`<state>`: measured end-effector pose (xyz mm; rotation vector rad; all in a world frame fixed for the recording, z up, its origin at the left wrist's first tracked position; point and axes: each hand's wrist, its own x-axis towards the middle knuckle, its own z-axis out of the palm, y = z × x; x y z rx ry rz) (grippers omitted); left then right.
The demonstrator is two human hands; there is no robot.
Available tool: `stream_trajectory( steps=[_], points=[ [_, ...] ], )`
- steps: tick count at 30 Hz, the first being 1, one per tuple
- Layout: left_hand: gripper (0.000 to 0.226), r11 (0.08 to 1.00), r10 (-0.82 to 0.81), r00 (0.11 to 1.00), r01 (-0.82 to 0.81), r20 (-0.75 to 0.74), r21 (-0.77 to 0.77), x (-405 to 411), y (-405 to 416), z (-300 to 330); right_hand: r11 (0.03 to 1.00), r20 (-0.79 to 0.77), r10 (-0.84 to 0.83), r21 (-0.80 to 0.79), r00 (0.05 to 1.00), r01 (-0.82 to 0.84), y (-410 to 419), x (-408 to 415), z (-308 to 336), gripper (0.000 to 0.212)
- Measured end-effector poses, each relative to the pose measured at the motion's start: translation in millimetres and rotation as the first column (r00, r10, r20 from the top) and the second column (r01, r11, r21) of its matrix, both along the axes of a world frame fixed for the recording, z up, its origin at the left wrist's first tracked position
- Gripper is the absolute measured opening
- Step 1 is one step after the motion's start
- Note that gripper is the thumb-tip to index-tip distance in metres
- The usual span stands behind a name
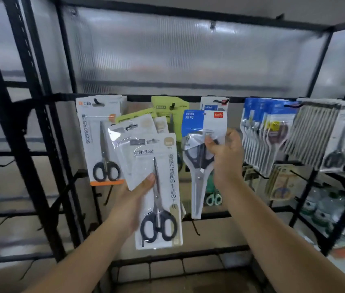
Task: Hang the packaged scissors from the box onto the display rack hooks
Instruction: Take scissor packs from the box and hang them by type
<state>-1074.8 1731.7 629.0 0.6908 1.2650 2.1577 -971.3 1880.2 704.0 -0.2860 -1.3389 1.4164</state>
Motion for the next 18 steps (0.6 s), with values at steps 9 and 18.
stream_trajectory(
  steps=[9,18],
  points=[
    [0.049,0.994,-0.103,0.994,0.103,0.030,0.029,32.7,68.2,13.8,0.978,0.063,-0.193,-0.063,0.979,0.197,65.1,55.3,4.1,0.012],
    [0.045,0.993,-0.072,0.997,0.071,0.000,0.092,57.7,128.6,40.7,0.985,0.143,-0.131,-0.097,0.981,0.146,117.1,56.2,17.4,0.052]
  ],
)
